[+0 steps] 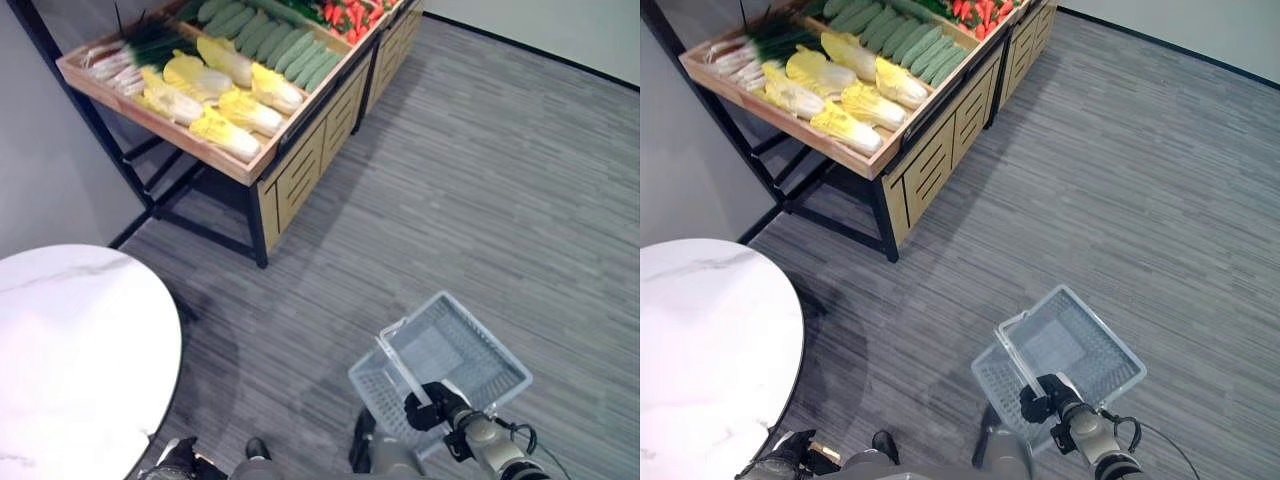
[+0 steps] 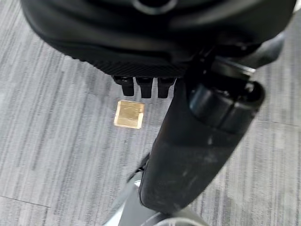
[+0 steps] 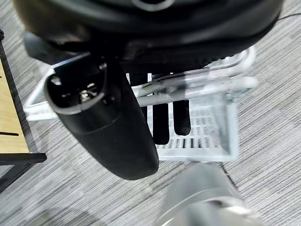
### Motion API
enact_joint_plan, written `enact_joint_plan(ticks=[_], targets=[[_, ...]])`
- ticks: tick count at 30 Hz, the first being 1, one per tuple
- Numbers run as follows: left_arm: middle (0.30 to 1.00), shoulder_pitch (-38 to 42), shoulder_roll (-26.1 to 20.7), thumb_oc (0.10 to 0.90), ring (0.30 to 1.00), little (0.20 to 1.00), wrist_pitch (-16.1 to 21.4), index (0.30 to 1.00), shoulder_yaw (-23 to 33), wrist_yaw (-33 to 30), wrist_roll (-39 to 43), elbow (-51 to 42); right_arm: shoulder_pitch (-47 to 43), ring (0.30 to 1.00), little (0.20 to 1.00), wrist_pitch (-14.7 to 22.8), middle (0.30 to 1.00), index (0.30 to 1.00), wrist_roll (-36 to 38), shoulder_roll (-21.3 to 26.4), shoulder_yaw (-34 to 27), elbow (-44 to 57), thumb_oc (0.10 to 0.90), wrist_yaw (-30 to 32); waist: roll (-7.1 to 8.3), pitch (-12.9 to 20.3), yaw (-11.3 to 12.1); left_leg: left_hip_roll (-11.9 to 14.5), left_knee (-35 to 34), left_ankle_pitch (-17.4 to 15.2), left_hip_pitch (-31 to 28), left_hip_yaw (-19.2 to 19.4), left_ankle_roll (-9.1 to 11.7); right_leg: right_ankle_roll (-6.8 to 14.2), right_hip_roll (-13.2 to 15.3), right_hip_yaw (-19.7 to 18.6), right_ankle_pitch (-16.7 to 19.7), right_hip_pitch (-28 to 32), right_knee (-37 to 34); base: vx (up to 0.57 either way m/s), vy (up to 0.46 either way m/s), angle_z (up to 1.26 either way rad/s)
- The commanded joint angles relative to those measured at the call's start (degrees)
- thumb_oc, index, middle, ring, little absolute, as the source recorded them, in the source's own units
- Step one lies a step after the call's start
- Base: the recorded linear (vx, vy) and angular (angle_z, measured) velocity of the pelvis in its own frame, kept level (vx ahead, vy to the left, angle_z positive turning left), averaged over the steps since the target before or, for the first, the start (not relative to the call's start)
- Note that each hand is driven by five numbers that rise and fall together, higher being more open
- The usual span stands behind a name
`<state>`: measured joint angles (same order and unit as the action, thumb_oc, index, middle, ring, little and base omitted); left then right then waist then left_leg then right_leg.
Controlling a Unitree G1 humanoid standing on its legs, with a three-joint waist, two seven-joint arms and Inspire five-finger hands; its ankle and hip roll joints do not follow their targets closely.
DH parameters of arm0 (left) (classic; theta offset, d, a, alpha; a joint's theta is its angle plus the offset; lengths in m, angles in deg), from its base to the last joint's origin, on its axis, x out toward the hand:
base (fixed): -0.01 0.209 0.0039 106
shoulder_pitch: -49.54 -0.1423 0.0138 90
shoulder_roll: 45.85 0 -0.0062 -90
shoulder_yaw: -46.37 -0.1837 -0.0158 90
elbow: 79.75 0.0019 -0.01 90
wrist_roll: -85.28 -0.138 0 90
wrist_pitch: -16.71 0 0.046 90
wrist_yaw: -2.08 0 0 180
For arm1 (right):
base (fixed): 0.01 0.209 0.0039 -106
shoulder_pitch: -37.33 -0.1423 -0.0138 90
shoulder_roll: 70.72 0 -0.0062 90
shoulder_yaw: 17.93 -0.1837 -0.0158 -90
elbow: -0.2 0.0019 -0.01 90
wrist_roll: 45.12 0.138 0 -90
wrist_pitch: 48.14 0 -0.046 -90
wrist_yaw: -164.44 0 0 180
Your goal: Get the vegetables into the basket
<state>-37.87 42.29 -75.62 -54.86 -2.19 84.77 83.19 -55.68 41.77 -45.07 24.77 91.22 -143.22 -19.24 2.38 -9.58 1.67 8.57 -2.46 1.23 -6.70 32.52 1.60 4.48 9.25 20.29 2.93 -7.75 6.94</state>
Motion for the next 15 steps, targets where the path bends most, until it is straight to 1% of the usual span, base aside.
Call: enact_joint_plan(ticks=[1,3,4,5,6,7,9,12,13,14,15], targets=[[1.000,2.45,0.81,0.900,1.000,1.000,0.07,1.000,1.21,0.64,-0.47,1.17,-1.60,0.300,0.300,2.36,0.300,0.300,0.57,0.72,0.52,3.62,0.400,-0.63,0.80,2.68,-1.44,-2.22,-0.36,-0.38,3.06,-1.57,2.12,7.91,4.46,-2.60,5.98,5.26,-5.48,0.09,-0.115,-0.73],[1.000,2.35,1.13,0.900,1.000,1.000,0.08,1.000,1.20,0.73,-0.60,1.10,-1.12,0.300,0.300,2.27,0.300,0.300,0.52,0.98,0.31,3.96,0.400,-0.73,0.38,2.74,-1.68,-1.81,-0.30,-0.10,2.74,-1.52,2.48,7.55,3.95,-2.74,5.29,5.69,-6.07,0.04,-0.124,-0.59],[1.000,2.43,1.64,0.900,1.000,1.000,0.20,1.000,0.85,0.83,-0.88,0.96,-0.64,0.300,0.300,2.21,0.300,0.300,0.54,1.25,0.00,3.88,0.400,-0.66,-0.40,2.78,-2.34,-1.32,-0.89,0.73,2.29,-1.46,3.02,7.06,3.31,-2.82,4.21,6.07,-6.46,0.01,-0.111,-0.32],[1.000,2.42,1.67,0.900,1.000,1.000,0.20,1.000,0.84,0.82,-0.88,0.96,-0.61,0.300,0.300,2.21,0.300,0.300,0.54,1.28,0.00,3.89,0.400,-0.66,-0.44,2.78,-2.35,-1.30,-0.95,0.78,2.25,-1.48,3.05,7.03,3.29,-2.80,4.18,6.10,-6.45,0.00,-0.152,-0.18],[1.000,2.72,2.21,0.900,1.000,1.000,0.33,1.000,0.29,0.80,-0.87,0.66,-0.21,0.300,0.300,2.16,0.300,0.300,0.77,1.61,-0.48,3.57,0.400,-0.53,-1.29,2.68,-3.03,-0.82,-1.56,1.72,2.07,-1.54,3.61,6.66,2.79,-2.78,3.45,6.02,-6.20,0.00,-0.092,0.01],[1.000,2.72,2.26,0.900,1.000,1.000,0.33,1.000,0.27,0.79,-0.86,0.67,-0.19,0.300,0.300,2.17,0.300,0.300,0.77,1.66,-0.50,3.58,0.400,-0.53,-1.35,2.70,-3.03,-0.78,-1.57,1.77,2.08,-1.56,3.65,6.62,2.75,-2.76,3.42,6.01,-6.17,0.00,-0.124,0.06],[1.000,3.53,2.76,0.900,1.000,1.000,0.39,1.000,-0.49,0.84,-0.58,0.41,-0.10,0.300,0.300,2.20,0.300,0.300,1.09,2.07,-0.81,3.00,0.400,-0.29,-2.65,2.49,-4.12,0.05,-1.73,2.71,2.58,-1.92,4.37,5.94,2.00,-3.02,2.34,5.33,-5.46,-0.01,-0.084,0.00],[1.000,3.79,2.81,0.900,1.000,1.000,0.40,1.000,-0.76,0.90,-0.49,0.24,-0.02,0.300,0.300,2.30,0.300,0.300,1.26,2.29,-0.83,2.65,0.400,-0.16,-3.08,2.24,-4.60,0.71,-1.57,2.99,2.76,-2.17,4.85,5.37,1.36,-3.36,1.64,4.92,-4.86,0.01,-0.108,-0.02],[1.000,4.04,2.81,0.900,1.000,1.000,0.40,1.000,-0.84,0.79,-0.17,-0.01,-0.09,0.300,0.300,2.37,0.300,0.300,1.47,2.43,-0.82,2.41,0.400,-0.13,-3.06,1.96,-4.73,1.44,0.14,2.64,3.29,-2.37,5.23,4.88,0.79,-3.62,1.17,4.95,-4.66,0.02,-0.167,-0.01],[1.000,4.21,2.84,0.900,1.000,1.000,0.43,1.000,-0.81,0.71,0.09,-0.13,-0.37,0.300,0.300,2.37,0.300,0.300,1.46,2.69,-0.50,2.10,0.400,-0.11,-2.80,1.40,-4.70,2.57,3.96,1.91,4.63,-2.64,5.76,4.27,0.33,-3.88,0.85,5.16,-4.65,-0.03,-0.268,-0.02],[1.000,4.56,2.77,0.900,1.000,1.000,0.29,1.000,-0.37,0.31,1.33,-0.42,-0.99,0.300,0.300,2.46,0.300,0.300,1.41,3.16,0.33,1.74,0.400,0.01,-1.71,0.05,-3.59,4.07,10.68,3.33,8.03,-5.84,6.26,2.67,-0.57,-4.45,1.47,5.27,-5.16,-0.04,-0.208,-0.02]])
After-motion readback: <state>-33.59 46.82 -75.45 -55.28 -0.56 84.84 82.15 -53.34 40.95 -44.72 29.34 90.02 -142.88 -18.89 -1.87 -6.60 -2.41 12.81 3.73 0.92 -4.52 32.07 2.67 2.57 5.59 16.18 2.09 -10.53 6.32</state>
